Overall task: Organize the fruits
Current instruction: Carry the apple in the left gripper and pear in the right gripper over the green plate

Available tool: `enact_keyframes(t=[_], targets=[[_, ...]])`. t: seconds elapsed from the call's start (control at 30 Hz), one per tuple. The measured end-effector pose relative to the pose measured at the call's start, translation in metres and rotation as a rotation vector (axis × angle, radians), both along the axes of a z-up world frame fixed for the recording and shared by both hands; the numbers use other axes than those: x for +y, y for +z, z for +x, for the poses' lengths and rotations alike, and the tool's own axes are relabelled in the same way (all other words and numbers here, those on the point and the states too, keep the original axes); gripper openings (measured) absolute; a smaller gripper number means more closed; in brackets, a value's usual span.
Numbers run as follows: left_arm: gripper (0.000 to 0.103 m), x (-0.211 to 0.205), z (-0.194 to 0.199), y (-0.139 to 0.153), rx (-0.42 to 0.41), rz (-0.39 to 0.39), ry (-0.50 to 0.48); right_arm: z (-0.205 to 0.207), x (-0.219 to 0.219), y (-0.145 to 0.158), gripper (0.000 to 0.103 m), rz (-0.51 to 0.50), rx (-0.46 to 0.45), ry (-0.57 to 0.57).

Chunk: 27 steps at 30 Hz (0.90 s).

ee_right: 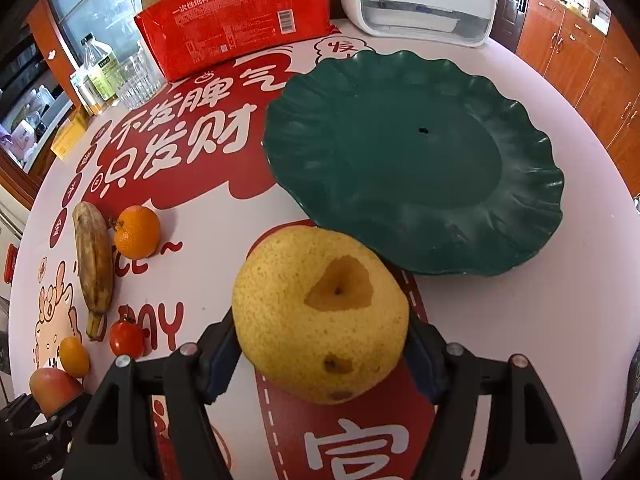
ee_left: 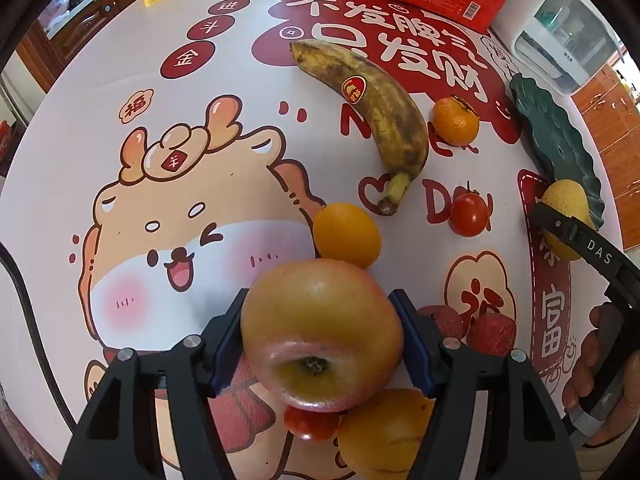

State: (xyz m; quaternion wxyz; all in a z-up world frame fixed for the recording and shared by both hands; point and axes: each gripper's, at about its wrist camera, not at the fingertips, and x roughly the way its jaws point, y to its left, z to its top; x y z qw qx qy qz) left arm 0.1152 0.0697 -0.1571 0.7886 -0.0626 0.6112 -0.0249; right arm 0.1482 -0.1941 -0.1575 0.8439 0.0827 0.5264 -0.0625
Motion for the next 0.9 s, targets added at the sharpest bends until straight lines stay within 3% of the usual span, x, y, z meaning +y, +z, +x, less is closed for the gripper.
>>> enact_keyframes(t=[0.23, 0.57, 0.9], targets=[[0.066, 0.009, -0.009, 0.002, -0.011, 0.038, 0.027, -0.013, 0.005, 0.016, 0.070, -0.001, -0.054, 0.044], [0.066, 0.028, -0.015, 0.007, -0.088, 0.128, 0.068, -0.048, 0.009, 0.053, 0.070, -0.013, -0.123, 0.110], [0.066, 0.006, -0.007, 0.017, -0.150, 0.172, 0.036, -0.079, -0.010, 0.094, 0.070, -0.016, -0.200, 0.113]])
